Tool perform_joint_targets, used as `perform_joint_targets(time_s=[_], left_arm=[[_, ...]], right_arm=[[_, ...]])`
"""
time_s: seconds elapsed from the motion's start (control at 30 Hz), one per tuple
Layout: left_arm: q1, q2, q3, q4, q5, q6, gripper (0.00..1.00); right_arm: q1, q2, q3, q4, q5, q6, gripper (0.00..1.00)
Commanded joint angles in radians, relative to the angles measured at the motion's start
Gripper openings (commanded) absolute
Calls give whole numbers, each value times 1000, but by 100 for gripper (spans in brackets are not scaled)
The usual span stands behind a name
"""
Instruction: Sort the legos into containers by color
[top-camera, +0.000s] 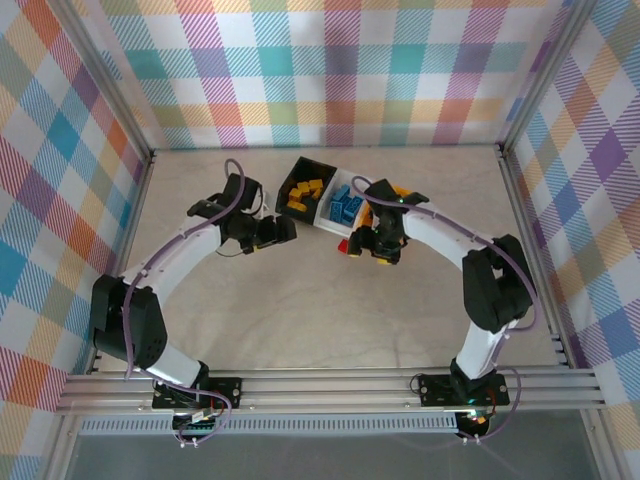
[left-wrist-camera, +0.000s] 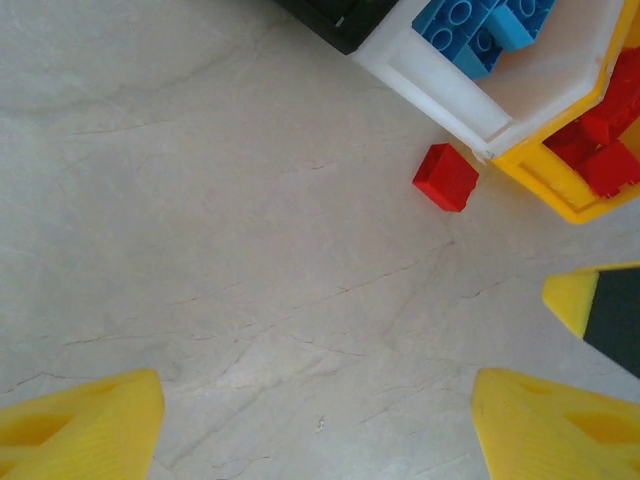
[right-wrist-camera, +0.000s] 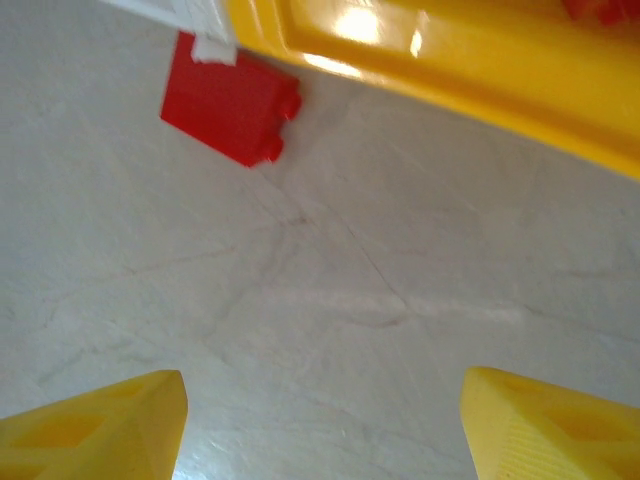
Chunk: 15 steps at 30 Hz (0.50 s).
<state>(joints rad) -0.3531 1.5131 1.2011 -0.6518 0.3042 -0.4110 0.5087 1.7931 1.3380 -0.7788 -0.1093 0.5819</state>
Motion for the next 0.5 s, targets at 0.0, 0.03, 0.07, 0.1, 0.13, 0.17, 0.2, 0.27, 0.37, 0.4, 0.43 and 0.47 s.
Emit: perform_joint_targets(time_s=[0.0,0.03,0.07,0.1,0.13,0.17,0.2,0.27,0.37,0.4,0.43,0.47], left_arm=[[28,-48,-15,7,3,-1,82],[36,-50,-16,4,6,2,82],[41,-50,-18,2,9,6,83],[47,-49,-20,0,9,8,83],[53,-46,-22,1,10,10,84],[58,-45,-22,1,13,10,84],[63,-42,-24,1,18,11,85],[72,-38,-27,3,26,12,84],[83,-43,-26,0,29,19,85],[87,-42,-26,-2,29,21,85],[90,-43,-25,-5,29,24,85],[94,-43,-22,-8,30,29,85]], right_arm=[[18,59,69,-23,14,-12,73],[24,78,91,-23,13,-8,73],[33,100,114,-27,13,-6,73],[39,120,137,-34,16,-7,73],[48,146,169,-45,22,-8,74],[54,172,197,-59,33,-7,74],[57,192,223,-70,40,-4,74],[62,234,270,-91,51,8,74],[64,284,334,-129,89,38,75],[64,295,350,-137,105,48,75],[65,307,366,-147,119,63,75],[67,319,378,-154,133,79,75]])
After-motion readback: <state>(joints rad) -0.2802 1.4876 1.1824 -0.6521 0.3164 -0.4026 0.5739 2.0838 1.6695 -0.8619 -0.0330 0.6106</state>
